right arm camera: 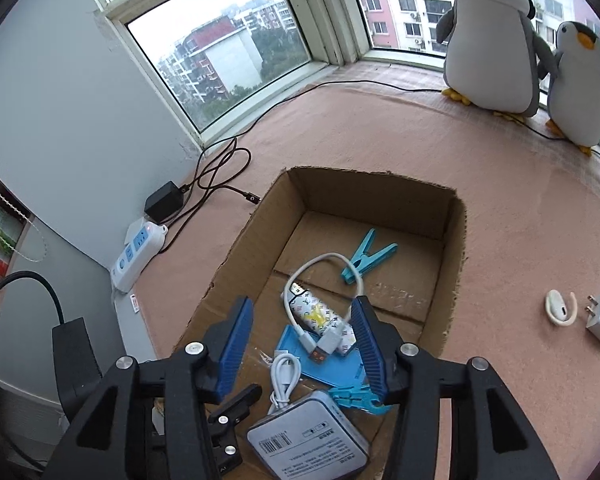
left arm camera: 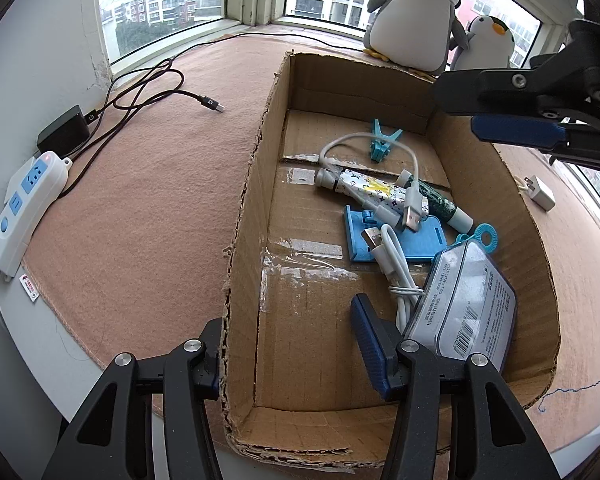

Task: Organize rigid objects
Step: 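Lift the white USB cable, carry it into the box and open the right gripper, then move the right gripper to the white earbud and close on it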

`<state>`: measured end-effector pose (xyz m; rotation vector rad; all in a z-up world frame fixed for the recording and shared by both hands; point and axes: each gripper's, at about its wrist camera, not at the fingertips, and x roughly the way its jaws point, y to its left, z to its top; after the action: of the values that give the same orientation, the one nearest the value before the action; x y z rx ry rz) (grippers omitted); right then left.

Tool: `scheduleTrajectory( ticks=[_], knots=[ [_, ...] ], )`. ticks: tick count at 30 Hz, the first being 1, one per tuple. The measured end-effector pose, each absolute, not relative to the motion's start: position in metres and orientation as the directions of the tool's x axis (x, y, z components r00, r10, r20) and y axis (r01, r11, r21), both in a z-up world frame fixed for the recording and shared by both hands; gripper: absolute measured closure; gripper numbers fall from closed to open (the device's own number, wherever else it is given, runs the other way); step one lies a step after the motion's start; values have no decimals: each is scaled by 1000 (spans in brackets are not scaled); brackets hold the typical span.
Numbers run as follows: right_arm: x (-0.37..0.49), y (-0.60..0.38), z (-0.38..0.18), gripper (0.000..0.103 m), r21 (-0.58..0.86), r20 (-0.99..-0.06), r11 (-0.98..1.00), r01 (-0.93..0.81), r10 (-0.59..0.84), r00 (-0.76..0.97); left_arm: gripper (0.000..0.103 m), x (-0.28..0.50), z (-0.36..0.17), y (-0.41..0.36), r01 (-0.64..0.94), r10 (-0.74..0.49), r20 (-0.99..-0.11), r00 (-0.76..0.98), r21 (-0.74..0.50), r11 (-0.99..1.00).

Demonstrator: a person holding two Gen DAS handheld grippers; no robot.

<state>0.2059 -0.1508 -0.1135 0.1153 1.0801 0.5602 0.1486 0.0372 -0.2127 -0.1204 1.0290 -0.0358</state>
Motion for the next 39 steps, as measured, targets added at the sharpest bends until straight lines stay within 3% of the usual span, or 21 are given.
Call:
scheduleTrajectory(
  ticks=[12,23,27,39],
  knots=[
    [201,-174,-108,51,350,-800,869,-351,472,370,48,149,-212,38,-26,-86,-853,515,-116,993],
    [192,-254,-94,51,185,-820,934,-307,318,476,47,147,-211,40,-27,-85,-852,516,-115,993],
    [199,-290,-96,51,199,-815,942,-271,313,488,47,147,-212,38,-28,-83,-852,517,-113,993],
    [245,-330,-136,49,234,-892,954,-187,287,349,47,147,-212,39,-28,-80,-853,516,-110,994]
  ],
)
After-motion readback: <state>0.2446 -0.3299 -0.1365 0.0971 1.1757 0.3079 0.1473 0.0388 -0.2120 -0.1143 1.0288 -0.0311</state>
